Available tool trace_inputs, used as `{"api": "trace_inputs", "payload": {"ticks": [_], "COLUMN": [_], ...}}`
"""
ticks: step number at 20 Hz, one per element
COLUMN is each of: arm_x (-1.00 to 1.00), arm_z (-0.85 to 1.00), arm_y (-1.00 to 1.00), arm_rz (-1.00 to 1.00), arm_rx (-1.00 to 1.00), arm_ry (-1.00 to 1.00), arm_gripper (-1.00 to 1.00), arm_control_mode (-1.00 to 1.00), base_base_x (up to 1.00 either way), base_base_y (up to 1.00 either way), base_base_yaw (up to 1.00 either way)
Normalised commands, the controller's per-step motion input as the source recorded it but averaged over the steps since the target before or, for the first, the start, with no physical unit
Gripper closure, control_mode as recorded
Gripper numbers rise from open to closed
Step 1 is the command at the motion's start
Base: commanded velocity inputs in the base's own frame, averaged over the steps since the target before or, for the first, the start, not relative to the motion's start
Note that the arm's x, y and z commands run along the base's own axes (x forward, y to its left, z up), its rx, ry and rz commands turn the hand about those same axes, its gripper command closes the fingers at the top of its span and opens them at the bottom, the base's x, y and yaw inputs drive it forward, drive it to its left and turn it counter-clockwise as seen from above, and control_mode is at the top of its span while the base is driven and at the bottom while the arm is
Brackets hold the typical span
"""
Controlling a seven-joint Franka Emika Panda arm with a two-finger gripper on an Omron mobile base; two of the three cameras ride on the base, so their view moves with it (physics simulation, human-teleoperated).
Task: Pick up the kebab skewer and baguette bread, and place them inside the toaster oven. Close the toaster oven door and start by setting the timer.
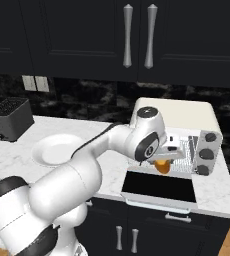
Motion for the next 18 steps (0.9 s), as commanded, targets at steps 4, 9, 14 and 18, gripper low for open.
{"api": "trace_inputs", "payload": {"ticks": [4, 9, 14, 18], "arm_x": [0.23, 0.45, 0.41, 0.28], "arm_z": [-0.43, -0.05, -0.13, -0.09], "arm_y": [-0.01, -0.16, -0.03, -0.01], "arm_rz": [0.0, 0.0, -0.02, -0.02], "arm_rx": [0.07, 0.04, 0.0, 0.01], "arm_ry": [-0.05, -0.03, 0.0, 0.0], "arm_gripper": [1.0, 1.0, 1.0, 1.0], "arm_control_mode": [-1.0, -1.0, -1.0, -1.0], "base_base_x": [0.0, 0.0, 0.0, 0.0], "base_base_y": [0.0, 0.0, 0.0, 0.0], "base_base_yaw": [0.0, 0.0, 0.0, 0.0]}}
